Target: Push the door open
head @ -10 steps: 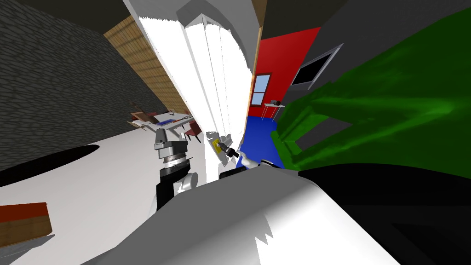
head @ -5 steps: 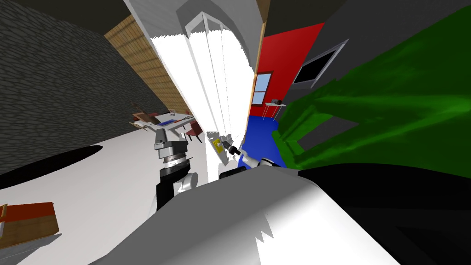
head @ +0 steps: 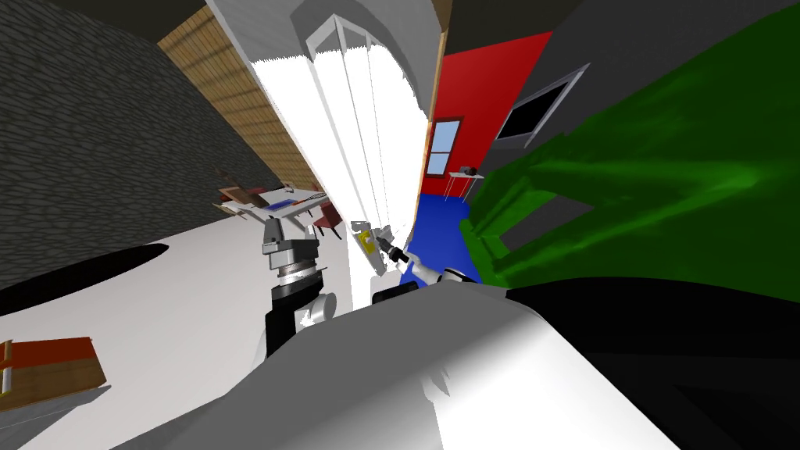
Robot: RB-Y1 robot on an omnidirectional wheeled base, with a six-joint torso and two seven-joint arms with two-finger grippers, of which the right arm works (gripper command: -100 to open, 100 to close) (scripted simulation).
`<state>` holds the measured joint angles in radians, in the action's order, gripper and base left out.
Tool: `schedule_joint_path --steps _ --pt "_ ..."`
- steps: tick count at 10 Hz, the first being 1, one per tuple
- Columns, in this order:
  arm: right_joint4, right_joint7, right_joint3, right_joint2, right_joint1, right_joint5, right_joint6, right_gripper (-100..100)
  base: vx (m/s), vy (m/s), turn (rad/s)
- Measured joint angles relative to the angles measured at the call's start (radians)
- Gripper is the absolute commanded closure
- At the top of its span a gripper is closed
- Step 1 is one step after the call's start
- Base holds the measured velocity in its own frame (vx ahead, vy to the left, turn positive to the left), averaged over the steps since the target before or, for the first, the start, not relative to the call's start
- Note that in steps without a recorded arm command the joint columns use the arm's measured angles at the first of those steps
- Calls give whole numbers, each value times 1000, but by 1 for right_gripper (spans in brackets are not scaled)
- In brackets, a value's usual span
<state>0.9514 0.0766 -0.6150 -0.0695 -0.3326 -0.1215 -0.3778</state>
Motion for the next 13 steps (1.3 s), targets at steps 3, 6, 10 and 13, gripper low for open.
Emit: schedule_joint_path --steps 3,6,10,13 --pt "25 12 -13 16 11 -12 6 -100 -185 -90 -20" --pt "23 10 -9 11 11 -11 5 -100 93 107 18" --pt "15 5 1 12 8 -10 -3 -100 175 131 20" --pt "13 0 7 25 7 -9 -7 100 71 66 6"
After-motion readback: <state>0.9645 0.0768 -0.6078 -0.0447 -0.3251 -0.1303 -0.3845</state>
